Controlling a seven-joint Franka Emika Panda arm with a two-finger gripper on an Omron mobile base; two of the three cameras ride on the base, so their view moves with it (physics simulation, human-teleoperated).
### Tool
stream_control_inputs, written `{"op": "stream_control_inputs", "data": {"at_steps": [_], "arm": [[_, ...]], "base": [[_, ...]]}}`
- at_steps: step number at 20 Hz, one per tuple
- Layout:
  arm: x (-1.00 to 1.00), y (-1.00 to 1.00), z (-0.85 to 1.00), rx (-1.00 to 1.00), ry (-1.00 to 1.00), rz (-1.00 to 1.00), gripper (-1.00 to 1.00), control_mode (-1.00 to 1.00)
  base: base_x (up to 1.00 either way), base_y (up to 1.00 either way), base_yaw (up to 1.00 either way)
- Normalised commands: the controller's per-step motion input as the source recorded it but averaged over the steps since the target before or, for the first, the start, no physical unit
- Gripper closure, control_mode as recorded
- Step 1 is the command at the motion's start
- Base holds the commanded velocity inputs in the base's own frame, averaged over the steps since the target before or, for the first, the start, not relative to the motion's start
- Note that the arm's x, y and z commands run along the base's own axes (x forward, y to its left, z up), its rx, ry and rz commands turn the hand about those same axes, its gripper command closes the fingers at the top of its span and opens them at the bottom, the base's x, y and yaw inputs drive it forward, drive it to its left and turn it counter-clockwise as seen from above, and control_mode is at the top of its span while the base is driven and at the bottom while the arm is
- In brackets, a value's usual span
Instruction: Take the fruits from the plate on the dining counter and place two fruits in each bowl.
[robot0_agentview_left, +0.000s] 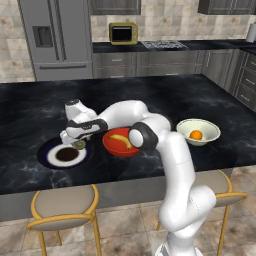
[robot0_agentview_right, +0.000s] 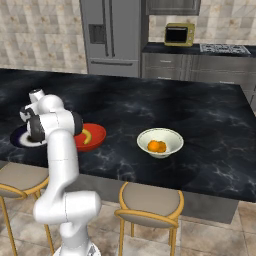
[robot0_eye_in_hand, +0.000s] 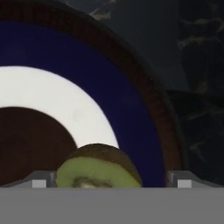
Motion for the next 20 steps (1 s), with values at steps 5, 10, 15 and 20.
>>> {"op": "stream_control_inputs", "data": {"at_steps": [5, 10, 15, 20], "arm": [[0.00, 0.02, -0.18, 0.00, 0.00, 0.03, -1.00, -1.00], [0.00, 0.02, -0.14, 0.00, 0.00, 0.03, -1.00, -1.00], [0.00, 0.04, -0.12, 0.00, 0.00, 0.04, -1.00, -1.00], [0.00, 0.02, -0.05, 0.00, 0.00, 0.05, 1.00, -1.00]], "base": [[0.00, 0.00, 0.00], [0.00, 0.00, 0.00], [0.00, 0.00, 0.00], [0.00, 0.00, 0.00]]}}
